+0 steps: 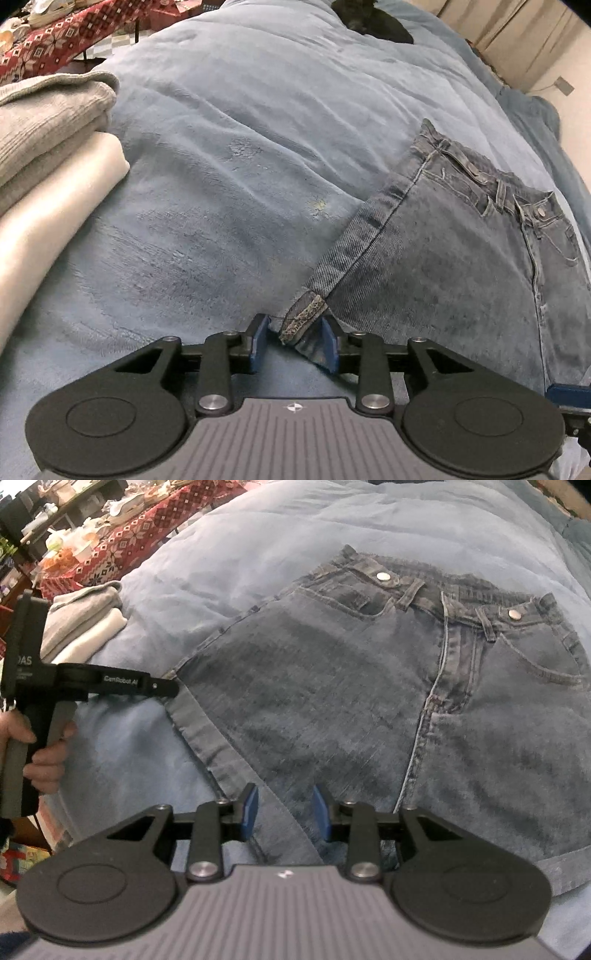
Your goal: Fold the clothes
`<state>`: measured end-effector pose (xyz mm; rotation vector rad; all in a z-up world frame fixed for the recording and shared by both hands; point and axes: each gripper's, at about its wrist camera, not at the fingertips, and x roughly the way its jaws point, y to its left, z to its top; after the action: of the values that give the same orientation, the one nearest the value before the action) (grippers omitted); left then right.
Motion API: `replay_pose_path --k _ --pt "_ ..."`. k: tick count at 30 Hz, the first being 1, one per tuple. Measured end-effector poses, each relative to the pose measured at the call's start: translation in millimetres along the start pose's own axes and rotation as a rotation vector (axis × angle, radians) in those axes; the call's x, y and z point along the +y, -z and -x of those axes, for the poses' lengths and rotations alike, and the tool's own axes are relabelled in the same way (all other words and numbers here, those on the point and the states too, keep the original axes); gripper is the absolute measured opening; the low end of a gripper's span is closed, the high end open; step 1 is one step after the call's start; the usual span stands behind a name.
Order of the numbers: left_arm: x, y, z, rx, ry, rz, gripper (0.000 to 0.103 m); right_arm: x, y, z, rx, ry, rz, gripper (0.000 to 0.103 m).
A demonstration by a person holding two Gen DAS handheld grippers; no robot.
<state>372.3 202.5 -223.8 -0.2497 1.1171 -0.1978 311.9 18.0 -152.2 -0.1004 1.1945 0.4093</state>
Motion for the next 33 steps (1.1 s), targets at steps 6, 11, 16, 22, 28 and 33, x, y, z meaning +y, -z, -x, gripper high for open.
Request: replay_pose_path --k 6,11,16,22,28,33 --pt "-15 -11 30 -0.059 -0.05 -0.014 0.021 -14 -24 -12 -0.029 0.0 0.046 0.016" --pt "-44 -40 26 -0.055 0.078 0.002 0.012 -30 -54 -29 -0.082 0.004 0.05 0.01" --pt "-89 -62 -22 -0.022 0.14 -0.093 0.011 -46 -91 -55 -0.142 -0.002 0.015 0.01" --pt "-91 -60 -68 0.061 0.088 -0.073 0.003 -52 -102 -108 -0.068 -0.011 -0.035 0.01" --pt "-74 -58 -63 0.095 0.094 -0.009 0.003 -53 -104 -112 -0.078 -0.023 -0.009 0.011" --pt "-88 -70 -59 0.051 0.087 -0.051 0.006 -47 -134 -117 -0.132 -0.01 0.069 0.01"
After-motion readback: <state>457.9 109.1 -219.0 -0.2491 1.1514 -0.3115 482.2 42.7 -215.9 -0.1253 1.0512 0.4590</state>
